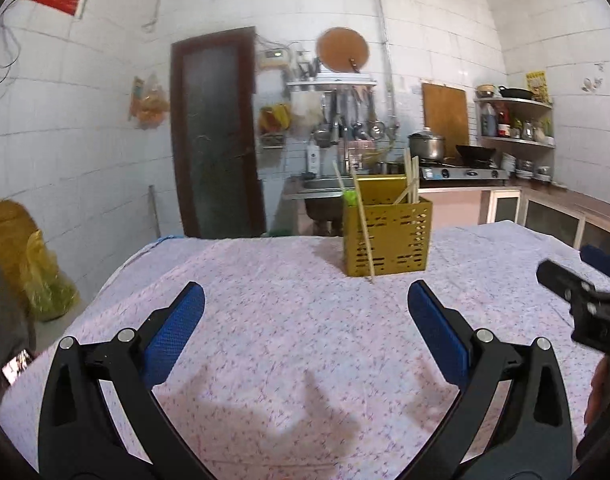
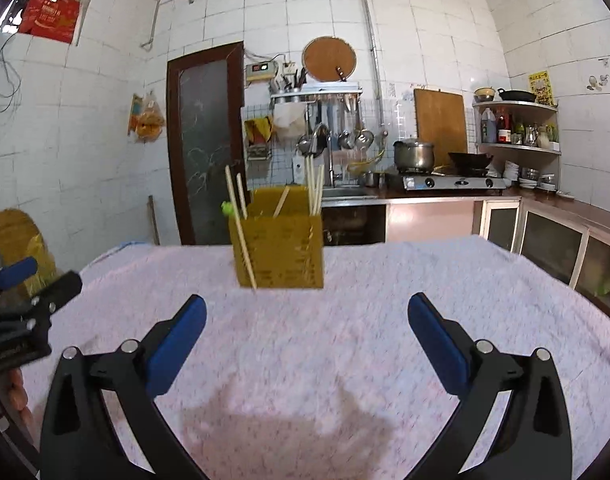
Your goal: Organize utensils
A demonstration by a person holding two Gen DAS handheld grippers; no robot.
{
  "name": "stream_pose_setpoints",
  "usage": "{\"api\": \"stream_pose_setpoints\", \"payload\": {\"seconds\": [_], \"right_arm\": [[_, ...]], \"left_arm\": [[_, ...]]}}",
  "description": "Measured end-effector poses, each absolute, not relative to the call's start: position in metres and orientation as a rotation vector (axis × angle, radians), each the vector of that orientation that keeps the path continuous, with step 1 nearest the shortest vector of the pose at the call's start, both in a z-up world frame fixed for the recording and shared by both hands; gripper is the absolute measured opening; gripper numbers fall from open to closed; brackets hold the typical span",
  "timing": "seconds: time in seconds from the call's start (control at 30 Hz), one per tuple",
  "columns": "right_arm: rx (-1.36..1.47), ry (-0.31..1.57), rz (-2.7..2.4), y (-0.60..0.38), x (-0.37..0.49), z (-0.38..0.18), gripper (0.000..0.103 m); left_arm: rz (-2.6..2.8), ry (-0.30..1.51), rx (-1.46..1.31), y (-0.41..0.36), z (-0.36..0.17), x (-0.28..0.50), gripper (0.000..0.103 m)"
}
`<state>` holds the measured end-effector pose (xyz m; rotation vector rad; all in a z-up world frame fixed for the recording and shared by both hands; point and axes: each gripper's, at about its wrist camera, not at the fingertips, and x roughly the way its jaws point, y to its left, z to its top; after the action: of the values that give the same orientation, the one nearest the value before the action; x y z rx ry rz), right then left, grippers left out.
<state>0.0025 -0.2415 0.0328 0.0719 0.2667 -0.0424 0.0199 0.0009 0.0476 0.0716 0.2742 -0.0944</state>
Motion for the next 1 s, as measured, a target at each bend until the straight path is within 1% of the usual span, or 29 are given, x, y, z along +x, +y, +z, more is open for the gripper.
{"api": "stream_pose_setpoints", "payload": {"seconds": [0.3, 0.43, 1.0], "right_arm": [[0.038, 0.258, -0.056, -0.234, 0.001, 0.009, 0.098], [0.034, 0.269, -0.063, -0.232, 0.002, 0.005, 0.098], [0.022, 0.256, -0.068, -0.229, -0.003, 0.004, 0.098]], "left_arm": [[-0.057, 0.232, 0.079, 0.001, 0.021, 0.022, 0.098], [-0.065, 0.264, 0.078, 0.001, 0.014, 0.030, 0.098], [-0.068, 0.269, 0.036, 0.008, 0.013, 0.031, 0.098]]}}
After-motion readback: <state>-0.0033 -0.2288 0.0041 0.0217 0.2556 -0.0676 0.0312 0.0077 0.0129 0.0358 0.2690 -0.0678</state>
